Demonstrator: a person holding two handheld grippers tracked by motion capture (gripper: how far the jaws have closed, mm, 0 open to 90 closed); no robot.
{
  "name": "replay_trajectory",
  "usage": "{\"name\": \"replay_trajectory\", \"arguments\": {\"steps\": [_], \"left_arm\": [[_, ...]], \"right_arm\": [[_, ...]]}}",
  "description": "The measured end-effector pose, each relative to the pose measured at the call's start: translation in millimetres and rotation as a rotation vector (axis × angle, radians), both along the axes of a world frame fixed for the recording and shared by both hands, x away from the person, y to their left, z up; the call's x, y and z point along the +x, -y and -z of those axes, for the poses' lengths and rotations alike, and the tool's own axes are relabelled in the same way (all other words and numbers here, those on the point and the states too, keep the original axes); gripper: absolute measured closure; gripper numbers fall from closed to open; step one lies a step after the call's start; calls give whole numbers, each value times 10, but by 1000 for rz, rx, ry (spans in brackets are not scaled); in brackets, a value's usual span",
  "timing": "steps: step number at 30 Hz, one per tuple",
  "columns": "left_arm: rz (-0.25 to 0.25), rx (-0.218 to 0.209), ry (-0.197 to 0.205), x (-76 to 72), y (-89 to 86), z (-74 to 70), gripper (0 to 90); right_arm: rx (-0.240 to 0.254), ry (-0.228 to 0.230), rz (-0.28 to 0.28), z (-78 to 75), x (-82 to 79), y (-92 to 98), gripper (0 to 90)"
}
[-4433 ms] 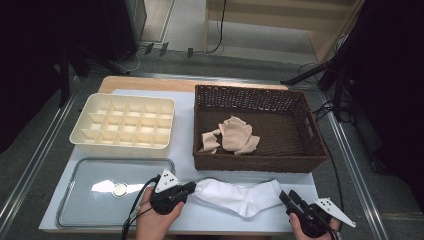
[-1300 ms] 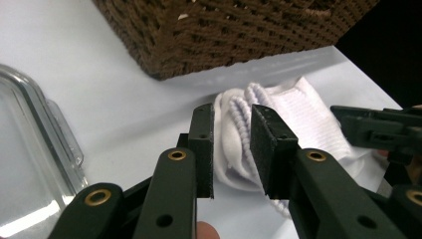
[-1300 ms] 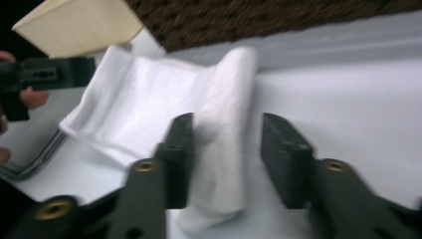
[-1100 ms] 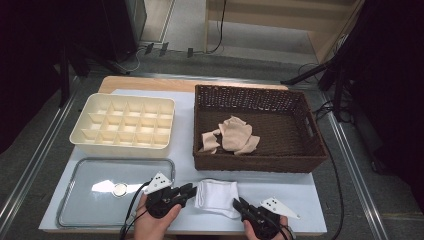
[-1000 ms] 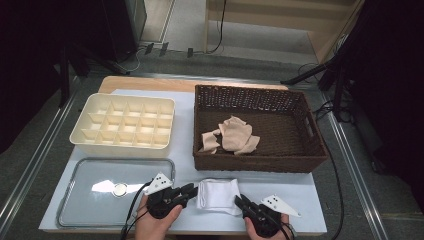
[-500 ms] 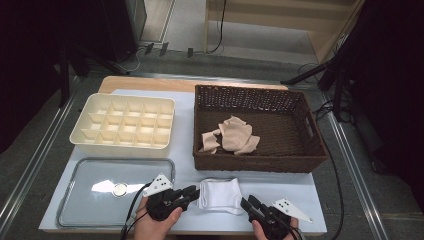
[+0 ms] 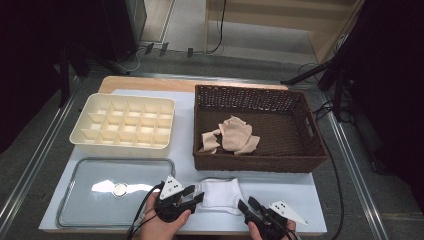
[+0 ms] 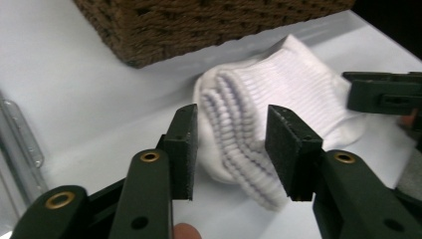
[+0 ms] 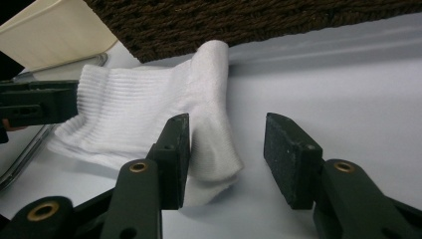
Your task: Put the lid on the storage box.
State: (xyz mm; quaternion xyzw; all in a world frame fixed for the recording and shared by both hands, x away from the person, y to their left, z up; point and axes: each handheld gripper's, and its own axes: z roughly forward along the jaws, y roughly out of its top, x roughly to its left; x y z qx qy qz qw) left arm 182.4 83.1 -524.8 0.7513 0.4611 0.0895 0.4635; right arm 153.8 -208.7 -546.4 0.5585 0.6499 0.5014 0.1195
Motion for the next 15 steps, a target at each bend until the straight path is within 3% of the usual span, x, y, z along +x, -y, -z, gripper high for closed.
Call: {"name": "replay_trajectory", "arguments": {"steps": [2,4,7,12,15], "left_arm": [[4,-8,-13,14,8,23,555],[15,-16,-35,33,20,41,559],[38,-49,-71,55,19,55,661],[62,-101,-111,36,-9,13,742],[64,-117,-102,13,-2,-29,745]], "right_arm": [[3,1,-6,0,-7,-18,580],[6,-14,-34,8,-11,-34,676],[1,-30,-55,0,-19,-47,791],[25,-20,-65,-87,-32,-15,815],[35,-16,-64,-144,-45,14,817]]}}
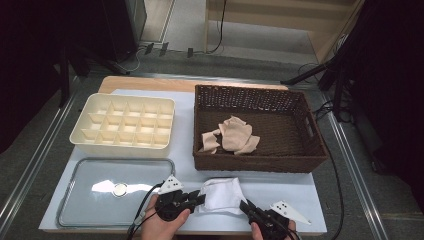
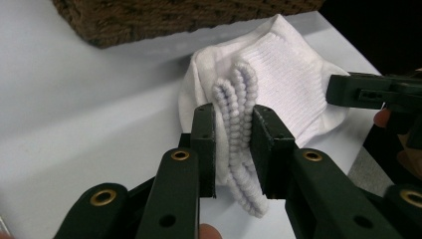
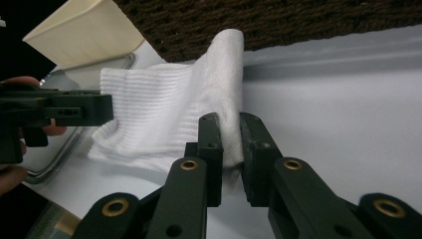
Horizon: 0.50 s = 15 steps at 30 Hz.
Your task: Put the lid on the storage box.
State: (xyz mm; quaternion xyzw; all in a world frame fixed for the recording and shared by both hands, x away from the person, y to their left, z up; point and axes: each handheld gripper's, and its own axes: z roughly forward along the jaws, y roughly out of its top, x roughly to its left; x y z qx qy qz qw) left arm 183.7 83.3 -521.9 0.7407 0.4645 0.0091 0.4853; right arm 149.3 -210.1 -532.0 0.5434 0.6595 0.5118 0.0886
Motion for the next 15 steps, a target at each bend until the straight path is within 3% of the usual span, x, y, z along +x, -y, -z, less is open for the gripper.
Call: {"name": "replay_trajectory", "arguments": {"steps": [5,9,15], "left_arm": [[-42,48,45,58,14,53,712],[-59,31,82,29,-11,-7,691],[-32,7,62,-3,-50,-56,756]], "right_arm": [[-15,-14,-4,28,30,7,816],[-16,-12,0,55,37,-1,805],[-5,-8,7,55,40,17,771]]}}
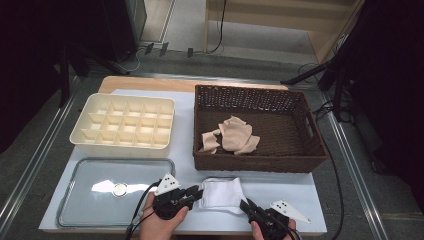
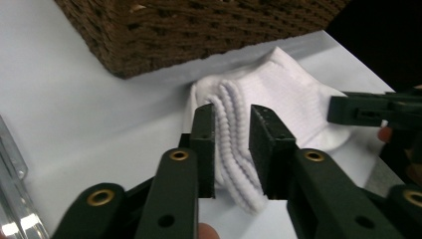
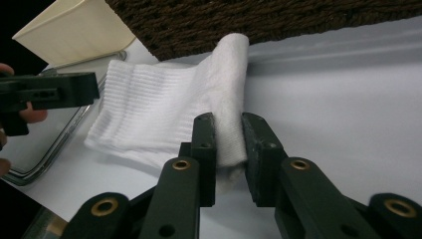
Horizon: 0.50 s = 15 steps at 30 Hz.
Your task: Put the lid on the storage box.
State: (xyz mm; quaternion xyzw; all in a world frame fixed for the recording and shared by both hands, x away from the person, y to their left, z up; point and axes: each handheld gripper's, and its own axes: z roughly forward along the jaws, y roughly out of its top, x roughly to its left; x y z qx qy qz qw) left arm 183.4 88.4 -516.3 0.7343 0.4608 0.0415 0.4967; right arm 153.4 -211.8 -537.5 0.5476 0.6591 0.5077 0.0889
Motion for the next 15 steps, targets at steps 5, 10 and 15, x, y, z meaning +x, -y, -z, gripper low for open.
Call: {"name": "replay_trajectory", "arguments": {"steps": [5,10,15], "left_arm": [[27,-1,-37,-17,19,-14,800],[56,45,-66,-15,115,47,731],[66,84,-74,-25,165,62,760]], "right_arm": [[-1,0,6,2,-3,9,770],[-5,1,4,14,-6,2,770],[-12,-2,4,30,-7,-8,769]]}}
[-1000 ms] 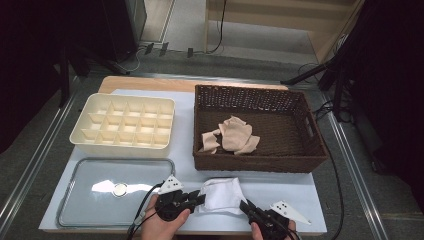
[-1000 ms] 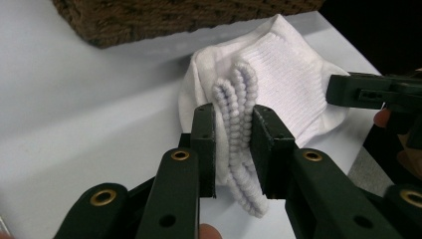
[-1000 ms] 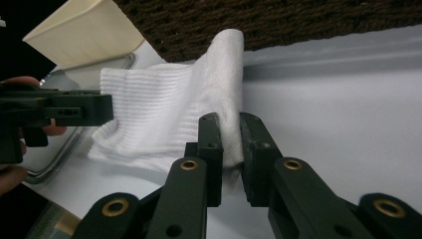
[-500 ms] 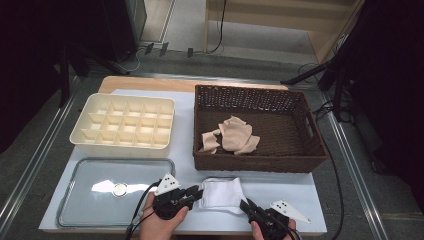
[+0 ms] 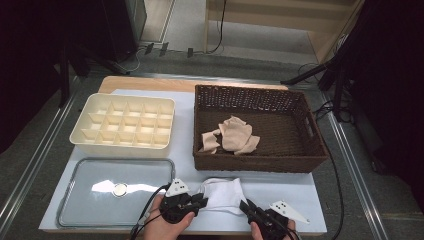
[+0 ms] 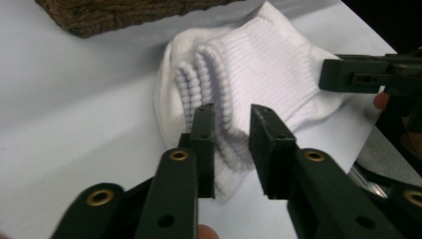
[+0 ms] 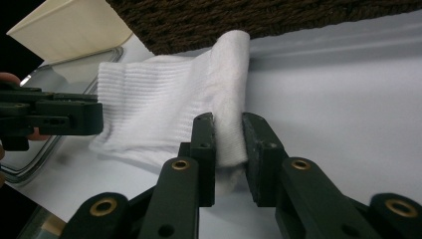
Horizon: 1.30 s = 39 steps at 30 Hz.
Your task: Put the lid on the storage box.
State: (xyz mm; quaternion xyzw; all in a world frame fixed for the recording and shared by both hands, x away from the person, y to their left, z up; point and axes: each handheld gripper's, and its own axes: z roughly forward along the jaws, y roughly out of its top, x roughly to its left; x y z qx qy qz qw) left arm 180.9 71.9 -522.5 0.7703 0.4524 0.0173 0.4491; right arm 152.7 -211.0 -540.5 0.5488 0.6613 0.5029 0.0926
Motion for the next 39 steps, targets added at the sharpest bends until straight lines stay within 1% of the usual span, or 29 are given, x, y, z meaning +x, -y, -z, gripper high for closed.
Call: {"name": "replay_trajectory", "arguments": {"steps": [2,4,7,9,10,12,13,14,17,18,20,21,22,24,25,26,28,30,32,33,35,39], "left_arm": [[5,7,0,-2,-5,-14,842],[11,6,-4,0,-26,-40,894],[22,-15,-4,-7,-66,-91,900],[31,-16,-10,-21,-83,-114,900],[41,-11,-15,-25,-90,-117,900],[65,14,-46,-21,-89,-93,900],[62,27,-49,-20,-87,-82,889],[53,38,-43,-21,-87,-68,867],[35,47,-36,-27,-89,-53,734],[23,46,-26,-34,-93,-60,688],[10,42,-26,-45,-100,-75,637],[1,47,-24,-55,-96,-75,602],[2,57,-30,-63,-85,-67,579],[9,62,-47,-64,-54,-27,528],[5,66,-49,-64,-38,-5,521],[5,78,-51,-62,-27,13,525],[7,86,-42,-69,-17,19,584],[14,93,-41,-72,-18,22,696],[21,93,-39,-80,-21,9,773],[23,94,-40,-84,-21,-5,794],[24,94,-31,-100,-20,-54,808],[22,94,3,-104,-33,-171,818]], "right_arm": [[-1,-2,-1,6,2,-6,769],[-3,-1,-1,10,4,-4,769],[-2,2,0,8,4,0,769],[-2,0,-1,7,3,-3,770],[-3,-1,-3,9,3,-4,769],[-5,0,-4,11,4,-6,769],[-4,-1,-4,10,4,-8,768],[-3,-1,-5,11,4,-8,768],[-3,1,-7,9,3,-6,764],[-2,3,-7,7,1,-4,763],[0,5,-7,2,-1,0,762],[-2,7,-6,1,-1,2,762],[-3,7,-6,1,-2,3,761],[-3,6,-7,2,-2,1,762],[-5,8,-7,3,-1,-1,761],[-6,8,-8,4,-3,-4,761],[-14,10,-9,4,-6,-10,762],[-16,11,-10,4,-10,-15,762],[-18,10,-10,5,-10,-17,763],[-19,10,-11,5,-10,-19,764],[-19,11,-9,3,-12,-23,764],[-18,13,-11,1,-18,-27,764]]}}
